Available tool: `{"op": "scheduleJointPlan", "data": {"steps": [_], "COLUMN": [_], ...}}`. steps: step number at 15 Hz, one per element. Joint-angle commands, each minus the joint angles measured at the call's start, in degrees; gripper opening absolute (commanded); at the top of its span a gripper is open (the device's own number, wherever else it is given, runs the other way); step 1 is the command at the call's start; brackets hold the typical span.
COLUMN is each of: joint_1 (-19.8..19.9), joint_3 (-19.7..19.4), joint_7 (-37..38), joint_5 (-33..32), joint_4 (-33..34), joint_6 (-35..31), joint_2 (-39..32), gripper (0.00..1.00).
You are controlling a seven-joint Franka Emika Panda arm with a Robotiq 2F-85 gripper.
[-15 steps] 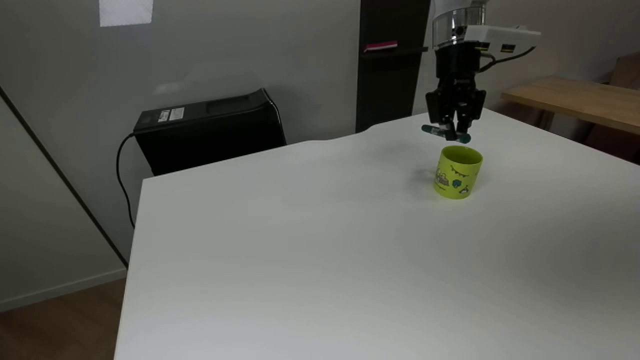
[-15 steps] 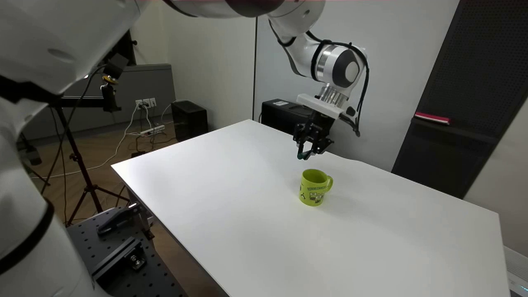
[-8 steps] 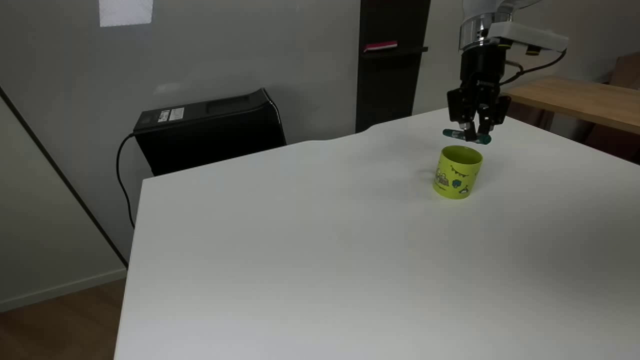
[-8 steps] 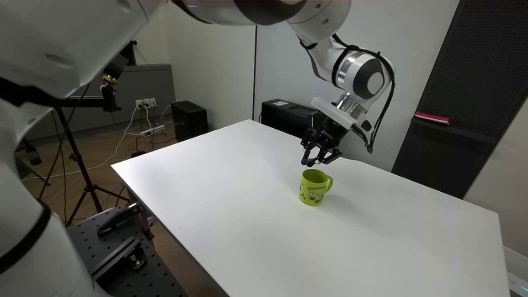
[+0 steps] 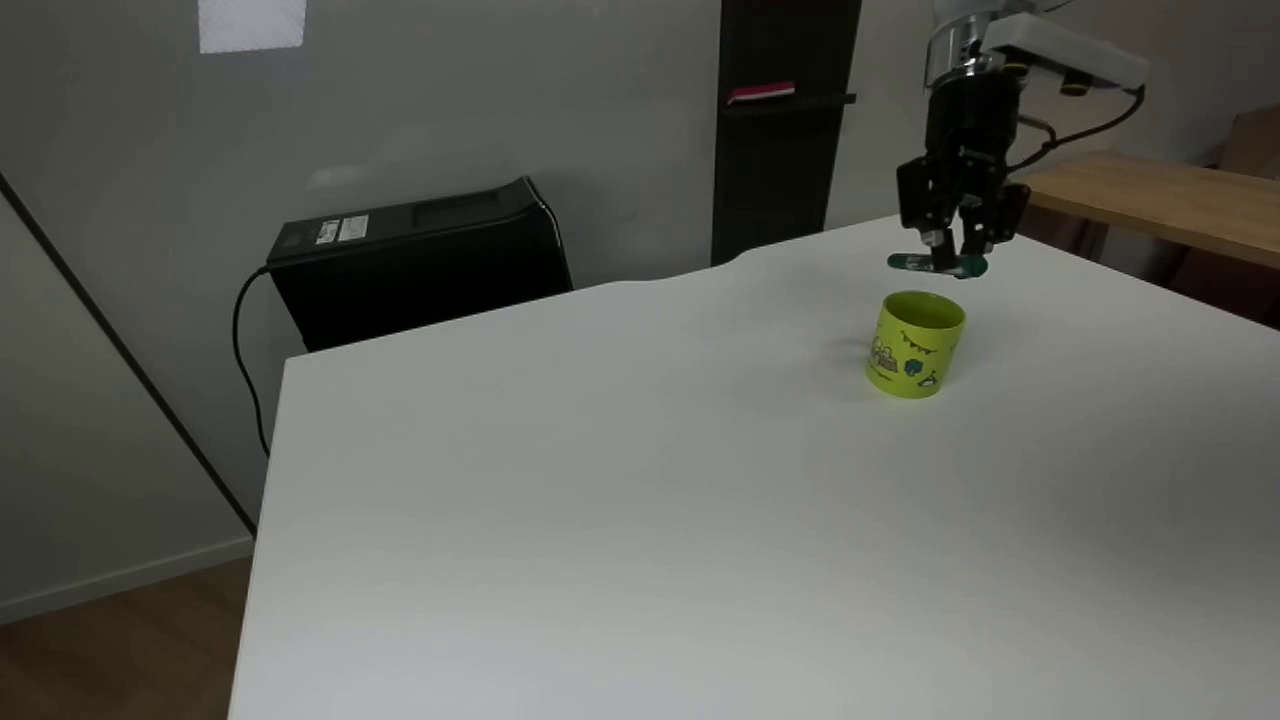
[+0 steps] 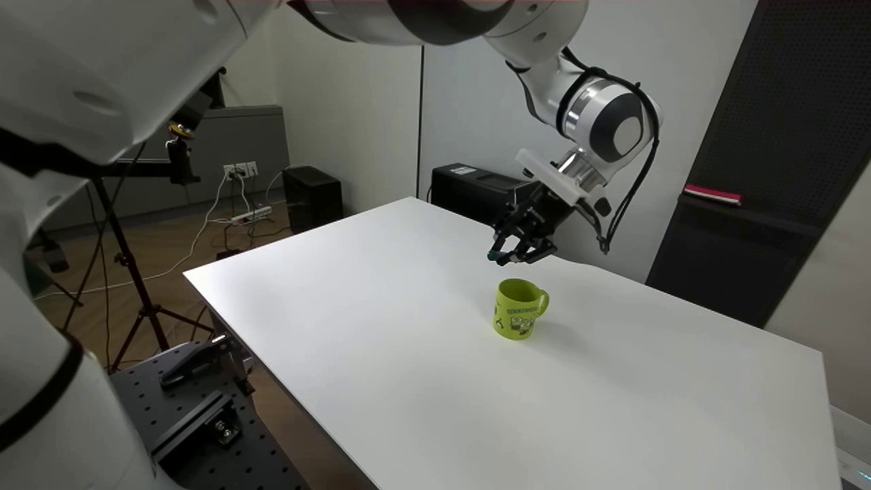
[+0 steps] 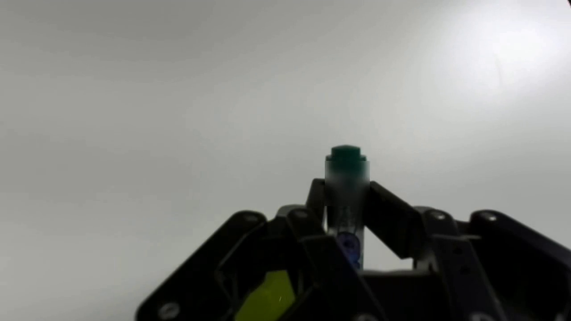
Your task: Pick up the pen from the table and put it in the cup.
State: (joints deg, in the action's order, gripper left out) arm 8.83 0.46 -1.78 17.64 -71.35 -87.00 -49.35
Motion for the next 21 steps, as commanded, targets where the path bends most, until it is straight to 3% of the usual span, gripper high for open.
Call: {"op": "scheduleJointPlan", "data": {"steps": [1, 9, 21], "joint_1": [0.3, 0.6, 2.4], "joint_3": [0.0, -1.6, -1.9], "joint_7": [3.5, 5.7, 4.3], "joint_5": [1.2, 0.7, 0.9], "joint_4": [2.9, 1.6, 2.8], "joint_6": [3.8, 7.9, 8.6], "joint_2": [-1.6, -2.9, -6.7], "gripper": [0.07, 0.07, 0.07]}}
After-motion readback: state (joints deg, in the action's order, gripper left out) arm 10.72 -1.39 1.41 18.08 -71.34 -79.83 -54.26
